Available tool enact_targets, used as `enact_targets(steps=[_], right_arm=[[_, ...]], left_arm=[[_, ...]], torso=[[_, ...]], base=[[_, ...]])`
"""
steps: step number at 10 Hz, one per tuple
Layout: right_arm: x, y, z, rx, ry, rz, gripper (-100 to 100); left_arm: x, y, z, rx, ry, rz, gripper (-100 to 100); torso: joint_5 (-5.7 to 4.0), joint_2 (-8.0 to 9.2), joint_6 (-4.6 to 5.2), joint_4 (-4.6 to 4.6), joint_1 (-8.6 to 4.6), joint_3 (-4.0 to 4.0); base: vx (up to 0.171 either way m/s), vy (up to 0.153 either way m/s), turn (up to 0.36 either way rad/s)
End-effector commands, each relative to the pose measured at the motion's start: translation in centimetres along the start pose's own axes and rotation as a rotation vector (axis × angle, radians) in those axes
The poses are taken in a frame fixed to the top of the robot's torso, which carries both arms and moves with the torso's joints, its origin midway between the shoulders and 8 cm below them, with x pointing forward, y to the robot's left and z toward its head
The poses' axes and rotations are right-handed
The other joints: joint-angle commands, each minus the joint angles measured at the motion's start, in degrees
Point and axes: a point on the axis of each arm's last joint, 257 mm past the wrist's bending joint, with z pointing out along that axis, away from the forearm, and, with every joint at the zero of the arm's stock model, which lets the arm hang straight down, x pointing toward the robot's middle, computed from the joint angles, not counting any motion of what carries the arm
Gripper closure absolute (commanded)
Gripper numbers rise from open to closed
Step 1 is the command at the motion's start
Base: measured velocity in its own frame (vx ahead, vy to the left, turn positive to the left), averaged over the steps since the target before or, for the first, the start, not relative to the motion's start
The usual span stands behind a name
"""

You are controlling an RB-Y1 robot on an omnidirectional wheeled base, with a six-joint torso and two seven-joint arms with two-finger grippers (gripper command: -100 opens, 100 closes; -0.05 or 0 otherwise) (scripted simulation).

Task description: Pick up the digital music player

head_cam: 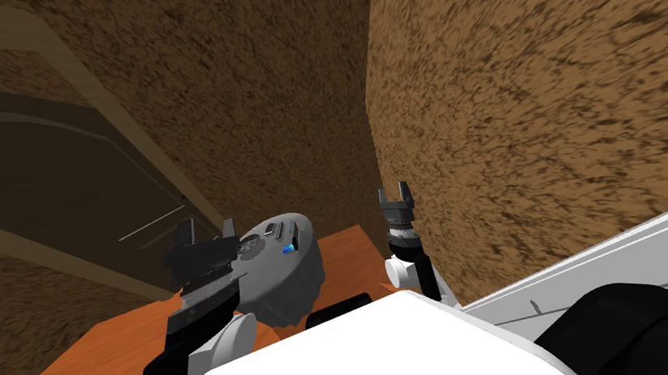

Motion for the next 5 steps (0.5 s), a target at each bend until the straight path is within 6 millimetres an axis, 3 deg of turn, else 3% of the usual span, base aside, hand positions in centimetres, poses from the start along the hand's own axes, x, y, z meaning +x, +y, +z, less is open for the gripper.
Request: enact_targets(steps=[1,5], right_arm=[[0.0,0.0,0.0,0.0,0.0,0.0,0],[0.0,0.0,0.0,0.0,0.0,0.0,0]], left_arm=[[0.1,1.0,-0.3,-0.038,0.03,0.004,-100],[-1.3,5.9,-2.5,-0.221,0.059,-0.017,-100]], torso=[[0.0,0.0,0.0,0.0,0.0,0.0],[-0.06,0.0,0.0,0.0,-0.27,0.0]], base=[[0.003,-0.022,-0.002],[0.0,-0.073,-0.001]])
